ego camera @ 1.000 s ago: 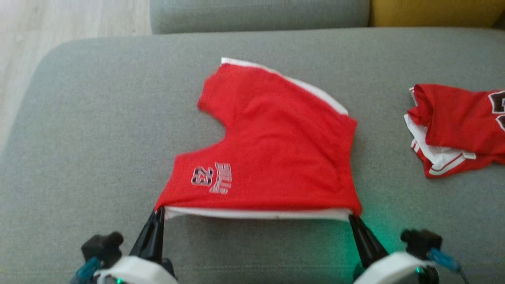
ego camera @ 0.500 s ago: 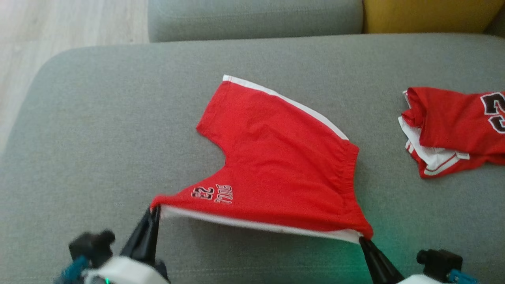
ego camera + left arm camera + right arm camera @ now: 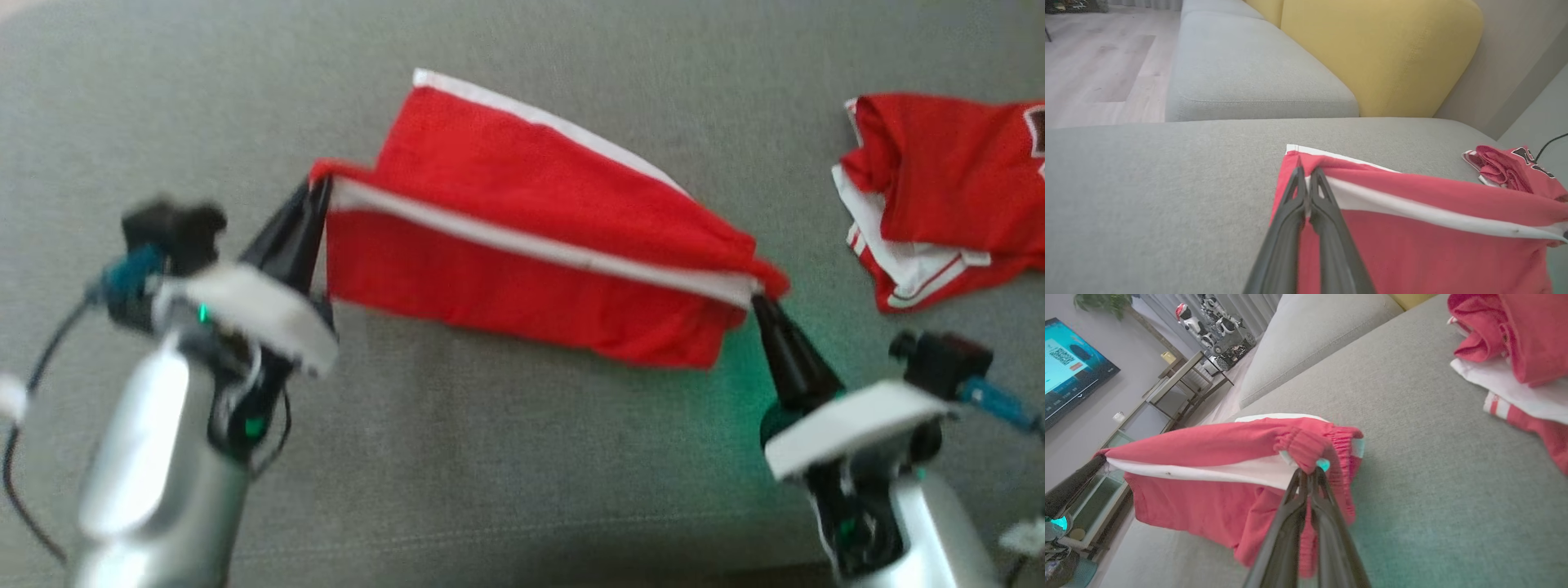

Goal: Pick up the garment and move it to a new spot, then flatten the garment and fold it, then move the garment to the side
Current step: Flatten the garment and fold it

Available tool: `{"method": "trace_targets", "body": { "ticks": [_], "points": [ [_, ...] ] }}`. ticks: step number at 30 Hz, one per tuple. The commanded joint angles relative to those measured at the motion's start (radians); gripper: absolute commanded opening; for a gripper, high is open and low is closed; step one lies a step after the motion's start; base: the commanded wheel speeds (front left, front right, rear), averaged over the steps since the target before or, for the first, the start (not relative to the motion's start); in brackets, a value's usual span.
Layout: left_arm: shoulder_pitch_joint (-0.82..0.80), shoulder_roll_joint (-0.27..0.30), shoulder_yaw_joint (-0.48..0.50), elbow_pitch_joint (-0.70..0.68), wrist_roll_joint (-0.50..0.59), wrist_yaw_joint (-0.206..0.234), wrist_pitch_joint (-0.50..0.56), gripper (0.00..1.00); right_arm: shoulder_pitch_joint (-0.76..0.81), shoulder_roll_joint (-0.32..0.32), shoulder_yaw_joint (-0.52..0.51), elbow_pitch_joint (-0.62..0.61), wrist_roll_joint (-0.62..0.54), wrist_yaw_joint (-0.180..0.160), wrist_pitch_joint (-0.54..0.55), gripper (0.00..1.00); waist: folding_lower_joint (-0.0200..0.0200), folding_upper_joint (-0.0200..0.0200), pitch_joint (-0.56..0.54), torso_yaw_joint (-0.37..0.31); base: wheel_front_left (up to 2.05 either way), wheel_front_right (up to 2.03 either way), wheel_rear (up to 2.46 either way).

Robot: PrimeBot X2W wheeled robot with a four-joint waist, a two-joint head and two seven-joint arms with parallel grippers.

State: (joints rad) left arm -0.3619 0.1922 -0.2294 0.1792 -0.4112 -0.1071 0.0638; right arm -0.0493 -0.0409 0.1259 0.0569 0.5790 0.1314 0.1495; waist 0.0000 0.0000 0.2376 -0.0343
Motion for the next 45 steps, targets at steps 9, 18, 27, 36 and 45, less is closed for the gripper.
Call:
{"method": "trace_targets", "body": {
  "ticks": [9, 18, 27, 36, 45],
  "points": [
    [-0.396, 0.043, -0.065, 0.276, -0.062, -0.022, 0.041, 0.0, -0.243, -0.009, 0.033, 0.125, 0.096, -0.001, -0.058, 0.0, 0.0, 0.0, 0.141, -0.073, 0.0, 0.0, 0.0],
    [-0.582, 0.062, -0.175, 0.52, -0.183, -0.023, 0.003, 1.0, -0.346, -0.009, 0.135, 0.23, 0.148, -0.001, -0.11, 1.0, 0.0, 0.0, 0.19, -0.122, 0.0, 0.0, 0.0],
    [-0.574, 0.084, -0.207, 0.588, -0.243, -0.023, -0.172, 1.0, -0.33, -0.009, 0.148, 0.207, 0.049, -0.001, -0.17, 1.0, 0.0, 0.0, 0.173, -0.114, 0.0, 0.0, 0.0],
    [-0.415, 0.106, -0.156, 0.43, -0.15, 0.109, -0.324, 1.0, -0.211, -0.011, 0.027, 0.001, -0.212, -0.001, -0.211, 1.0, 0.0, 0.0, 0.116, -0.068, 0.0, 0.0, 0.0],
    [-0.114, 0.115, -0.073, 0.076, -0.023, 0.24, -0.325, 1.0, -0.112, -0.01, -0.052, -0.156, -0.354, -0.001, -0.199, 1.0, 0.0, 0.0, 0.038, -0.039, 0.0, 0.0, 0.0]
  ]
}}
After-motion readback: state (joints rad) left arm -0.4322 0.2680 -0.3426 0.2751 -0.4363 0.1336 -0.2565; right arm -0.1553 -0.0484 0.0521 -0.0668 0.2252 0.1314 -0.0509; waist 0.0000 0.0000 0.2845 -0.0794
